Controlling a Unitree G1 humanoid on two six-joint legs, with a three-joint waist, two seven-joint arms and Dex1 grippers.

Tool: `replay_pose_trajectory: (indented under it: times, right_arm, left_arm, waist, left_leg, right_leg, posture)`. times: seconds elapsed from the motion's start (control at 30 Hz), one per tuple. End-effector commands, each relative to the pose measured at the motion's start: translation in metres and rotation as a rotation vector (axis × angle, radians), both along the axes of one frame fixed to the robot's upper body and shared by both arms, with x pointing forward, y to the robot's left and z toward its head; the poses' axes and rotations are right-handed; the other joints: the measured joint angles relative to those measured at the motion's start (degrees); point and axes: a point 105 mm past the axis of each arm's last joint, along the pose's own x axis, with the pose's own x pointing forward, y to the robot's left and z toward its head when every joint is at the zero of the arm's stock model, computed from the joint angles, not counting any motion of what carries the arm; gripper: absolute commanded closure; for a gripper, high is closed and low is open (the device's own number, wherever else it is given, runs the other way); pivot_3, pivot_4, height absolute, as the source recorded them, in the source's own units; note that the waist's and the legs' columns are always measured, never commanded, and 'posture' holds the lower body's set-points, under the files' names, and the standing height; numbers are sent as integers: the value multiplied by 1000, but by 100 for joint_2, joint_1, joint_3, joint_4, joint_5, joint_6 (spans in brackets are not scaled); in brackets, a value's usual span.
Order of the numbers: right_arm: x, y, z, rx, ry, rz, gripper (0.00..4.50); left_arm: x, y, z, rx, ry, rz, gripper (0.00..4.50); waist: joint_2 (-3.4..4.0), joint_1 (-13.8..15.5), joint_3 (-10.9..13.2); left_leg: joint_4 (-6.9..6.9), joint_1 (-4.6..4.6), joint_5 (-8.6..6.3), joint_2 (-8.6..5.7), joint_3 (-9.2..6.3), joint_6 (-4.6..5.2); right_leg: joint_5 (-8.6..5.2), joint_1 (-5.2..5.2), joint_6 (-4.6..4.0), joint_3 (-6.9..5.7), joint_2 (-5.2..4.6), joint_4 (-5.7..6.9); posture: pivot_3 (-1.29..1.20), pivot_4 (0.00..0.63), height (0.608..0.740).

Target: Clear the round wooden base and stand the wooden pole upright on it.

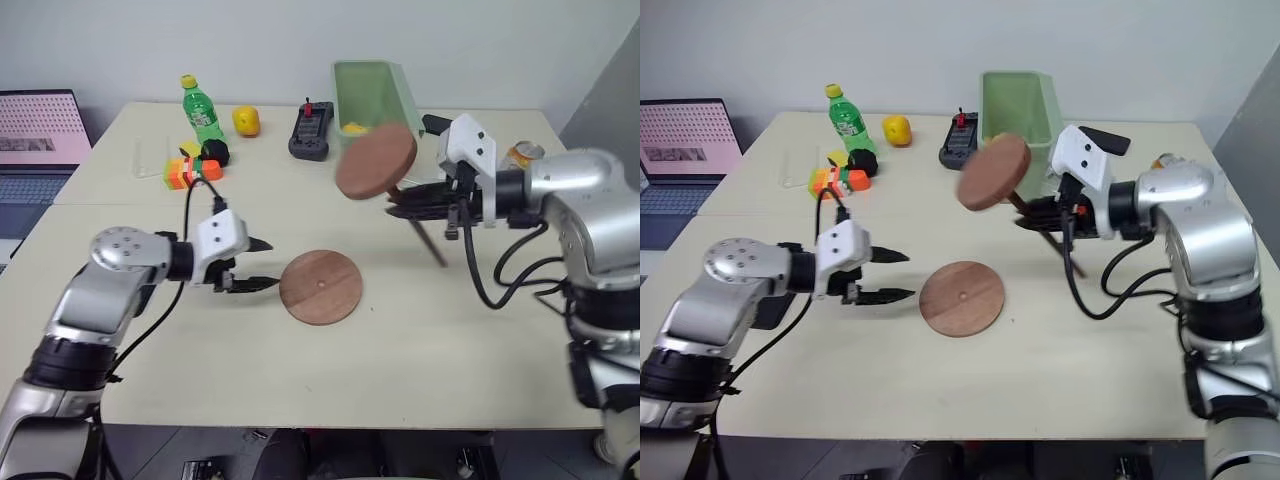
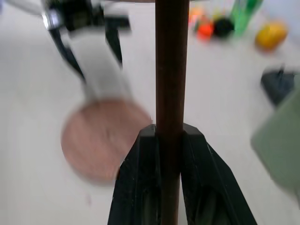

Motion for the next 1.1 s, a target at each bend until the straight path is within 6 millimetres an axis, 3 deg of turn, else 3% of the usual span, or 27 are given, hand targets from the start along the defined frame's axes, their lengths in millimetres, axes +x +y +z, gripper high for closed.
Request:
replay_pose_trajectory:
  times: [0.03,0.17,0.33,0.6,1.1]
  right_arm:
    - [-17,15,20,228,-100,4,4280]
    - [-25,46,2,378,-54,34,4280]
    - [-16,61,-9,440,-56,29,4280]
    - [-6,69,-17,437,-76,26,4280]
    - [3,75,-31,437,-41,22,4280]
  left_arm:
    - [-15,4,13,30,-47,-62,1187]
    - [-18,0,19,24,-57,-67,1187]
    - [-19,-9,22,23,-73,-86,1187]
    - [-23,-14,22,22,-66,-104,1187]
    - [-23,-4,15,57,-38,-62,1187]
  waist:
    - [2,17,1]
    - [0,58,0]
    - [3,9,2]
    - [3,-24,2]
    - [4,-30,2]
  left_leg:
    - [0,1,0,-6,2,0]
    - [4,0,1,-15,-7,-1]
    - [3,6,1,-16,6,-1]
    - [-2,16,0,-8,8,0]
    - [-3,16,0,-7,8,0]
  right_leg:
    - [0,0,0,0,0,3]
    - [0,7,0,-6,0,0]
    - [0,4,0,-1,9,4]
    - [0,6,0,1,11,3]
    - [0,6,0,1,11,3]
  posture:
    - [0,150,740]
    - [0,150,740]
    - [0,150,740]
    - [0,150,740]
    - [0,150,740]
